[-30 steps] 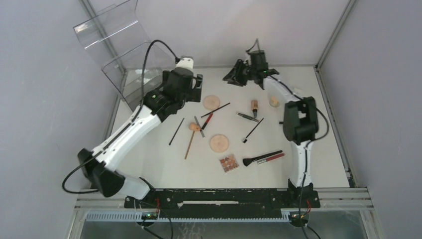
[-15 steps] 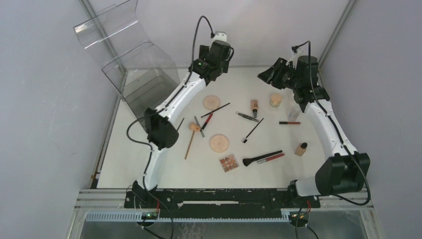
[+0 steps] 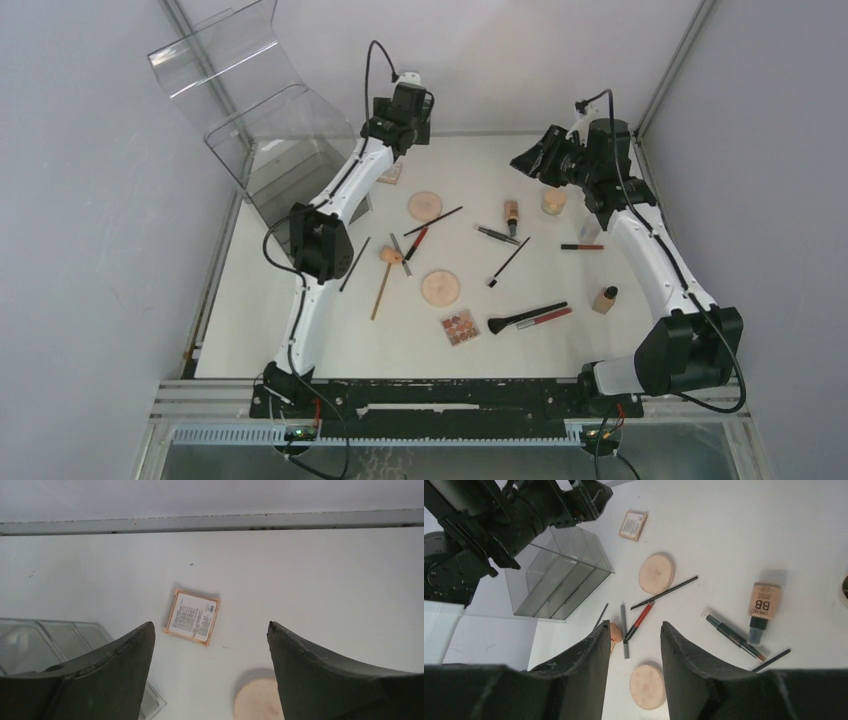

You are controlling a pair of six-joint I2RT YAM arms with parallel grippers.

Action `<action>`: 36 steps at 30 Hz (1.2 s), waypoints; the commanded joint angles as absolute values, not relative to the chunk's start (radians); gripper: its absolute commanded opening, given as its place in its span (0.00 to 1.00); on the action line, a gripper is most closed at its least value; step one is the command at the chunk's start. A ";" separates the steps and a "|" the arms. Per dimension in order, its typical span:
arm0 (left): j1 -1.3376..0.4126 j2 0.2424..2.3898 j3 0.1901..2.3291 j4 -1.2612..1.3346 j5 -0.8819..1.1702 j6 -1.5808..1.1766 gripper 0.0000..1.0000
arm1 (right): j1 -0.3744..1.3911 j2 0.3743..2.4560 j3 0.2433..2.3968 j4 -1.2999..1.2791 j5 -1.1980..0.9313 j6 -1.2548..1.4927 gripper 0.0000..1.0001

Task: Organize the makeup
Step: Move the storage box to the center of the board.

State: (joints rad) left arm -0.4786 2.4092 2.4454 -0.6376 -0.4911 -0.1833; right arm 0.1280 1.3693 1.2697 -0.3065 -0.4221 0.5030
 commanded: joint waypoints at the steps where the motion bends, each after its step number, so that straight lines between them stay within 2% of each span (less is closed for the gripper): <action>1: -0.443 2.442 2.425 -0.587 -0.421 -0.163 0.87 | 0.139 1.396 1.272 -0.265 -0.452 0.499 0.49; 21: -0.302 2.435 2.336 -0.531 -0.396 -0.089 0.89 | 0.141 1.475 1.294 -0.255 -0.483 0.498 0.50; 30: -0.245 2.447 2.361 -0.542 -0.400 -0.103 0.91 | 0.137 1.493 1.307 -0.259 -0.494 0.498 0.51; 36: -0.238 2.466 2.405 -0.537 -0.252 -0.158 0.91 | 0.142 1.503 1.307 -0.259 -0.500 0.499 0.51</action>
